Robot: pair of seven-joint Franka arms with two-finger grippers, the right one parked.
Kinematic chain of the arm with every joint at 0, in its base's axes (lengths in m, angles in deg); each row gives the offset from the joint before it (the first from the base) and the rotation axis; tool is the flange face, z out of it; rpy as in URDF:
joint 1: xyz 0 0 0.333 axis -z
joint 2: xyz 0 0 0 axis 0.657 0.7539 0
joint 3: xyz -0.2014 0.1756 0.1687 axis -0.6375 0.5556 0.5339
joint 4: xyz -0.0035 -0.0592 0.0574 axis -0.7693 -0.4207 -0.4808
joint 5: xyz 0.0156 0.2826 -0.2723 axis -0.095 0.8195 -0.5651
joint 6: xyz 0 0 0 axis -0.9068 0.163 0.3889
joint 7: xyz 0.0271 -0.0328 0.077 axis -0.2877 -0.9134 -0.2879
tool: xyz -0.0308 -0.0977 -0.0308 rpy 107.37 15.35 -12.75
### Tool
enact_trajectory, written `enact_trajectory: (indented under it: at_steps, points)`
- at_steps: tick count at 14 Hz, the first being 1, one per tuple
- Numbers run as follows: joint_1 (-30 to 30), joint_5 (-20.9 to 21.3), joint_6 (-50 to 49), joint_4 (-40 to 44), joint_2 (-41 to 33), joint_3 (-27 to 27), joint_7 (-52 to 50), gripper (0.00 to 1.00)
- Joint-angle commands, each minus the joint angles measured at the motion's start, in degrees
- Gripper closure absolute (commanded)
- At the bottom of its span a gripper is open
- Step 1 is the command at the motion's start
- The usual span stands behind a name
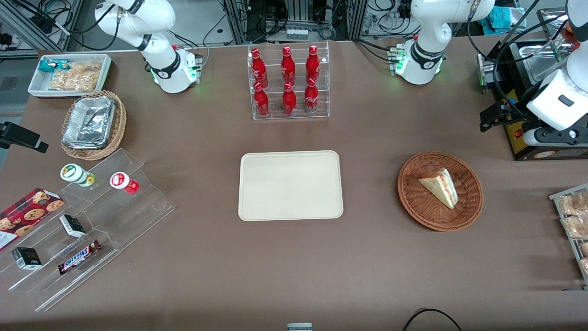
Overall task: Place sandwich from basket to tray
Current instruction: 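Move the left gripper over the wrapped sandwich in the wicker basket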
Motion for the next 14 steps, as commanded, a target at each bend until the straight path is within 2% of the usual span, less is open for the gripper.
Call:
enact_trajectory:
  at_steps: [1,5,11,14]
  points:
    - [-0.37,-0.79,0.49,-1.14,-0.18,0.12,2.4,0.0]
    - [-0.2,0.09,2.14,-4.56,3.32,0.12,2.31,0.0]
    - [-0.29,0.18,28.12,-25.46,4.04,0.3,0.92,0.0]
    - [-0.55,0.09,44.9,-37.58,3.25,1.7,-12.13,0.0]
